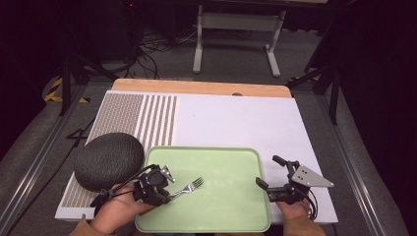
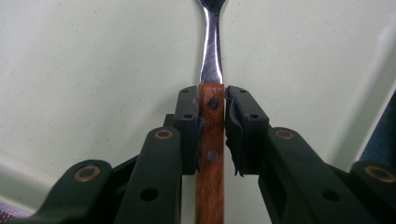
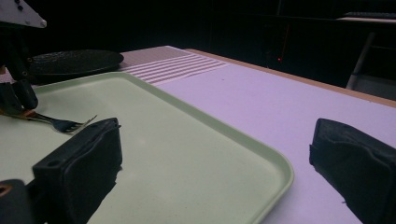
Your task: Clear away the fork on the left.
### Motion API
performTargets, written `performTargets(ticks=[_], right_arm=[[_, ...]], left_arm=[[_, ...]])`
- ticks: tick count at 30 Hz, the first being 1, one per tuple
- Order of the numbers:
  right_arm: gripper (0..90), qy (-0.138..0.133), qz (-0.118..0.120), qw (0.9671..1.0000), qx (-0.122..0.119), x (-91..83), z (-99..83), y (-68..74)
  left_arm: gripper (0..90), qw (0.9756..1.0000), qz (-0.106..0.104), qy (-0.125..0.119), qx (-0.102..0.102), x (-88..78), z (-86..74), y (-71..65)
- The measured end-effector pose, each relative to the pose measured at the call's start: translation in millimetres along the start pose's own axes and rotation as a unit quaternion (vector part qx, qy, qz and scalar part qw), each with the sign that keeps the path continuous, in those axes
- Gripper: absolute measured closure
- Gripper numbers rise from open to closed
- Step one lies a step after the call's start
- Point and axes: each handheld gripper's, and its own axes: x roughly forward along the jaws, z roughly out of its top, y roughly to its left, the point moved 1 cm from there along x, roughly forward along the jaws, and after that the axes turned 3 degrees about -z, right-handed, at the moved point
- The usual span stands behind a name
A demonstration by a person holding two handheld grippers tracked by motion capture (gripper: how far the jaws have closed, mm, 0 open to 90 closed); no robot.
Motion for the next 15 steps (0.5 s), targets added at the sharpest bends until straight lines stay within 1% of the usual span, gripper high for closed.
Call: performTargets(ticks=[2, 3, 5, 6, 8, 9, 10, 11, 12, 14, 15], right_arm=[[3.1, 0.000, 0.000, 1.0000, 0.000, 0.0, 0.0, 0.0], [3.1, 0.000, 0.000, 1.0000, 0.000, -0.1, 0.0, 0.0], [3.1, 0.000, -0.001, 1.0000, 0.000, 0.0, 0.0, 0.0], [3.1, 0.000, -0.001, 1.0000, 0.000, 0.1, 0.0, 0.0], [3.1, 0.000, -0.001, 1.0000, 0.001, 0.1, -0.1, -0.1], [3.1, 0.000, -0.002, 1.0000, 0.001, 0.0, -0.1, -0.1], [3.1, 0.000, -0.002, 1.0000, 0.001, 0.1, -0.1, -0.2], [3.1, 0.000, -0.002, 1.0000, 0.000, 0.1, -0.1, -0.2], [3.1, 0.000, -0.002, 1.0000, 0.000, 0.1, -0.1, -0.2], [3.1, 0.001, -0.002, 1.0000, 0.001, 0.1, -0.1, -0.3], [3.1, 0.001, -0.002, 1.0000, 0.000, 0.1, -0.1, -0.3]], left_arm=[[70.3, 1.0000, 0.000, -0.010, -0.001, -2.0, -0.2, 0.0], [68.5, 0.9999, -0.002, -0.011, 0.000, -3.6, -0.1, 0.0], [62.8, 0.9997, -0.008, -0.022, 0.003, -6.5, 0.8, -0.3], [60.4, 0.9996, -0.011, -0.027, 0.005, -7.2, 1.1, -0.5], [58.5, 0.9990, -0.017, -0.039, 0.013, -9.9, 2.8, -2.5], [60.0, 0.9990, -0.017, -0.039, 0.013, -9.9, 2.8, -2.5], [65.4, 0.9984, -0.018, -0.044, 0.029, -13.0, 4.3, -4.6], [70.1, 0.9981, -0.017, -0.047, 0.035, -13.9, 5.2, -4.9], [74.2, 0.9981, -0.017, -0.047, 0.035, -13.9, 5.2, -4.9], [82.2, 0.9971, -0.009, -0.056, 0.051, -15.9, 8.4, -6.2], [83.9, 0.9966, -0.010, -0.059, 0.056, -15.4, 9.4, -6.7]])
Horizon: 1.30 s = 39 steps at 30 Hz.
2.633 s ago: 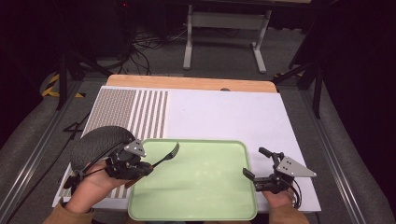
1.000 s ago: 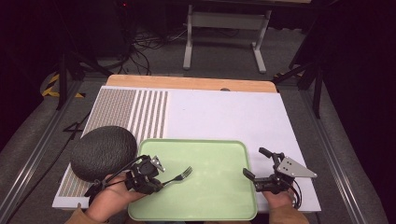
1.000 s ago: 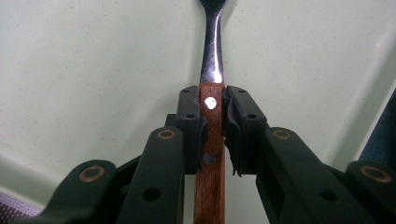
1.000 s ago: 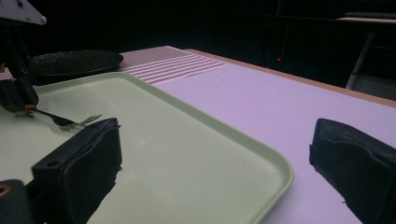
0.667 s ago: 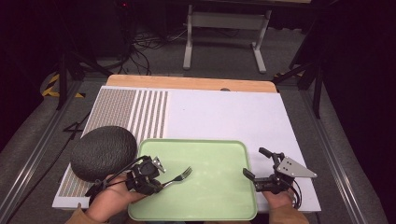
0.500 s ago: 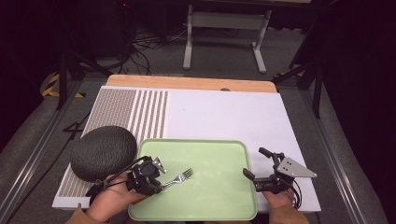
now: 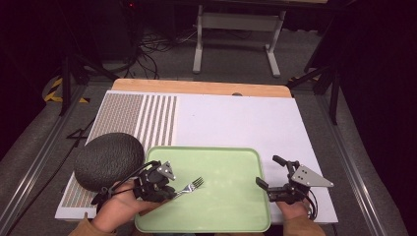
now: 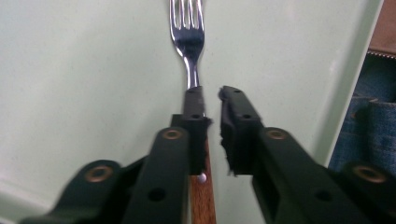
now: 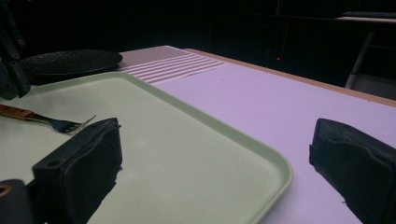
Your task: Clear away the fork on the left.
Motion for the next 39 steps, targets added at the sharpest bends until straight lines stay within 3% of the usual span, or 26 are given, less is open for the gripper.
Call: performTargets(ticks=[6, 9, 11, 14, 17, 31, 39], right_arm=[[3.1, -0.002, 0.000, 1.0000, 0.000, -0.4, 0.0, -0.2], [3.1, -0.003, 0.000, 1.0000, 0.000, -0.6, -0.1, -0.1], [3.1, -0.003, 0.000, 1.0000, 0.000, -0.6, -0.1, -0.1], [3.1, -0.002, 0.000, 1.0000, 0.000, -0.6, -0.1, -0.1], [3.1, -0.002, 0.000, 1.0000, 0.000, -0.5, -0.1, 0.1], [3.1, -0.003, -0.001, 1.0000, 0.000, -0.9, 0.0, 0.0], [3.1, -0.002, -0.001, 1.0000, 0.000, -0.9, 0.0, 0.2]], left_arm=[[89.8, 0.9998, -0.003, 0.012, 0.015, 8.0, 5.6, 0.4], [89.8, 0.9990, -0.020, 0.021, 0.033, 17.6, 7.8, 1.8], [89.8, 0.9974, -0.029, 0.031, 0.057, 22.2, 9.5, 0.5], [89.8, 0.9957, -0.043, 0.039, 0.072, 27.1, 11.5, -0.5], [89.8, 0.9947, -0.043, 0.046, 0.081, 30.3, 12.3, -0.5], [89.8, 0.9955, -0.021, 0.055, 0.074, 31.5, 11.0, 5.7], [89.8, 0.9964, 0.003, 0.056, 0.063, 30.1, 9.2, 12.7]])
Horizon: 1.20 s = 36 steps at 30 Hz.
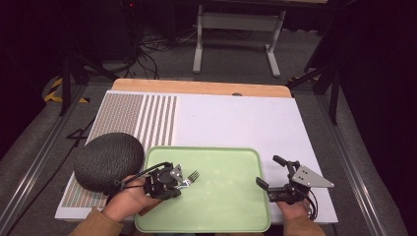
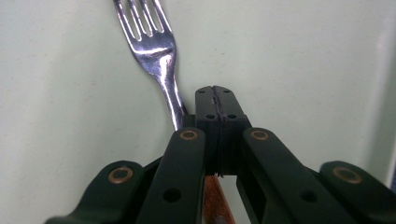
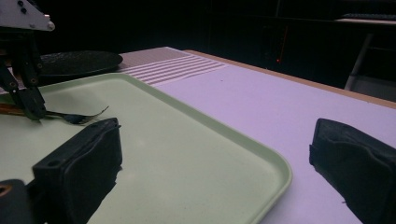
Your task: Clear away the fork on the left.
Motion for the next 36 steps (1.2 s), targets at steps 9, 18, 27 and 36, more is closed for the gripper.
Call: performTargets(ticks=[9, 18, 27, 36], right_arm=[[3.1, 0.000, 0.000, 1.0000, 0.000, -0.1, 0.0, -0.1], [3.2, 0.000, 0.000, 1.0000, 0.000, -0.1, -0.1, -0.1], [3.1, 0.000, 0.001, 1.0000, 0.000, -0.1, 0.0, 0.0], [3.1, 0.000, 0.000, 1.0000, 0.000, 0.0, 0.0, 0.0]], left_arm=[[89.9, 0.9997, 0.021, 0.004, -0.015, -2.2, -4.6, 7.4], [89.9, 0.9988, 0.038, 0.007, -0.030, -5.9, -10.3, 13.9], [89.8, 0.9973, 0.049, 0.006, -0.054, -10.7, -18.7, 23.6], [89.8, 0.9955, 0.058, 0.006, -0.075, -14.9, -26.3, 30.5]])
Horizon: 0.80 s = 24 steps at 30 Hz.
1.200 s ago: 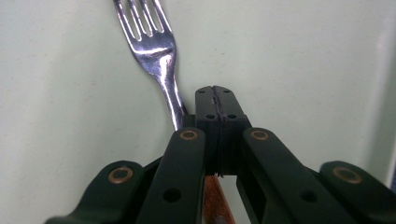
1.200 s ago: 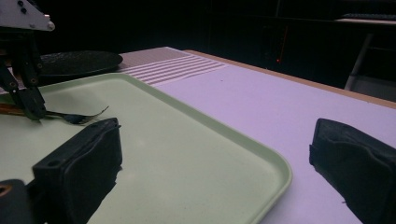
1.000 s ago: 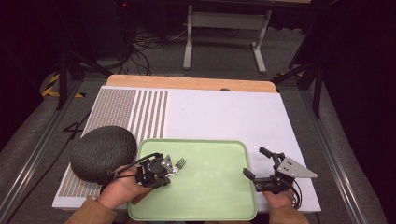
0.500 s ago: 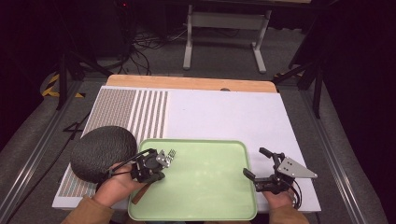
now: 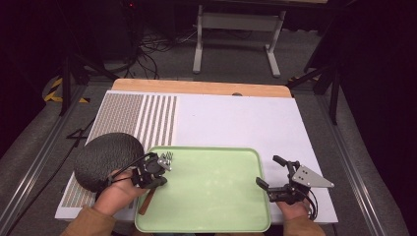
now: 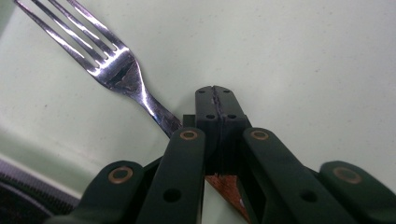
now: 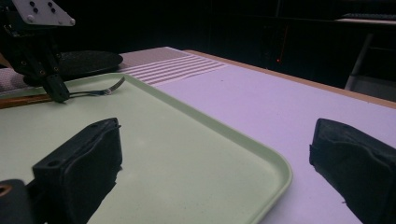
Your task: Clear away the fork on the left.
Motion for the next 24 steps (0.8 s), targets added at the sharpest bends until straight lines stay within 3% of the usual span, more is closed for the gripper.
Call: performTargets(ticks=[24], right_arm=[[3.1, 0.001, 0.000, 1.0000, 0.001, 0.3, -0.1, -0.3]], left_arm=[[89.8, 0.9992, 0.013, -0.004, -0.038, -6.3, -14.2, 18.9]])
